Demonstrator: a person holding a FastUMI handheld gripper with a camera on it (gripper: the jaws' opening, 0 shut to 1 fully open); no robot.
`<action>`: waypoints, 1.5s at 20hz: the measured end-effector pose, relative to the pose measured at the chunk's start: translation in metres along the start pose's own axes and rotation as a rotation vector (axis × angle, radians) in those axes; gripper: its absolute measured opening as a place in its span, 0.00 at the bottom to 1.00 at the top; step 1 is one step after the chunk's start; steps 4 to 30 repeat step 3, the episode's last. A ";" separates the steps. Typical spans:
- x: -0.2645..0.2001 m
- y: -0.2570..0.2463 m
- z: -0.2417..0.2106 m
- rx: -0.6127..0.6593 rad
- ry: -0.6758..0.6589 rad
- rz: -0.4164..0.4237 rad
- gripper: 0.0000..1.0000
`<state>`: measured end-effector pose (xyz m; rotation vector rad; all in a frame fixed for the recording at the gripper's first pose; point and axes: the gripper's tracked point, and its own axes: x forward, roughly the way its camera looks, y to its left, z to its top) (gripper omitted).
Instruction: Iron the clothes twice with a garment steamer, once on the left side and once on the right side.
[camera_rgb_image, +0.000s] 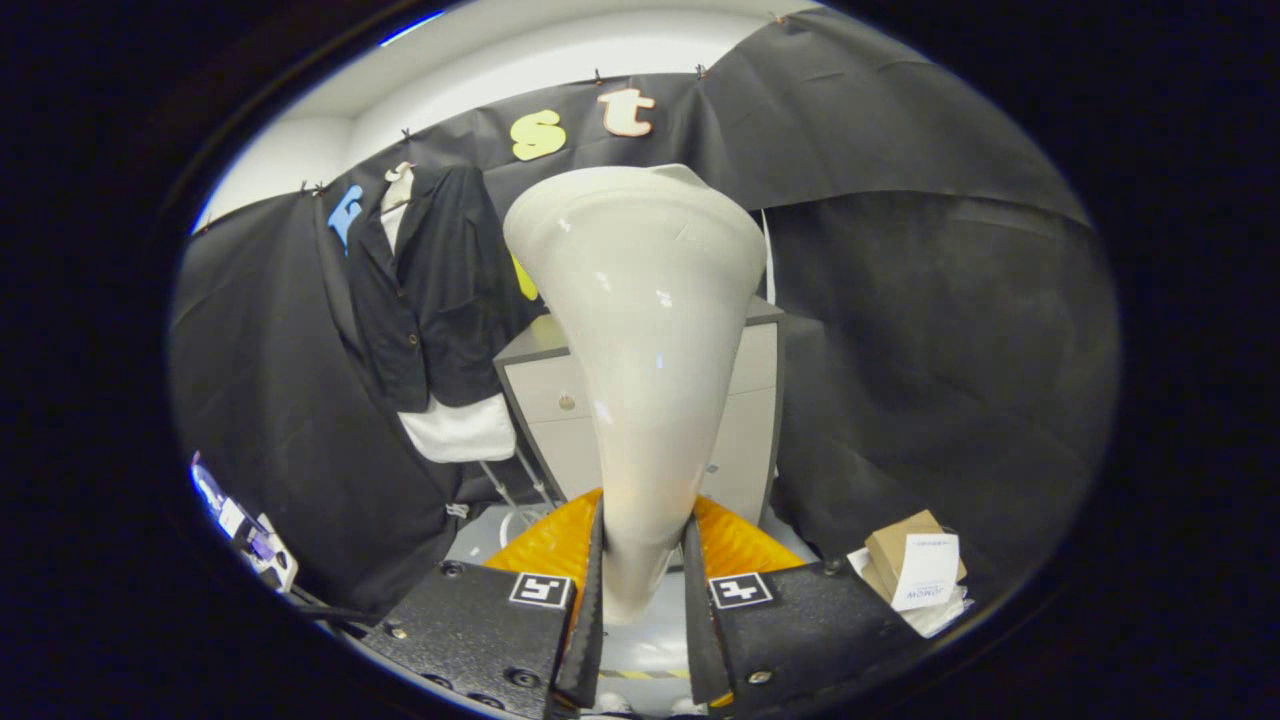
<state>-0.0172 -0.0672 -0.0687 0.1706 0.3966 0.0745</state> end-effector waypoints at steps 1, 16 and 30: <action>-0.001 -0.003 -0.006 0.006 0.002 0.002 0.37; -0.002 -0.008 -0.020 0.009 0.016 0.013 0.37; -0.002 -0.008 -0.020 0.009 0.016 0.013 0.37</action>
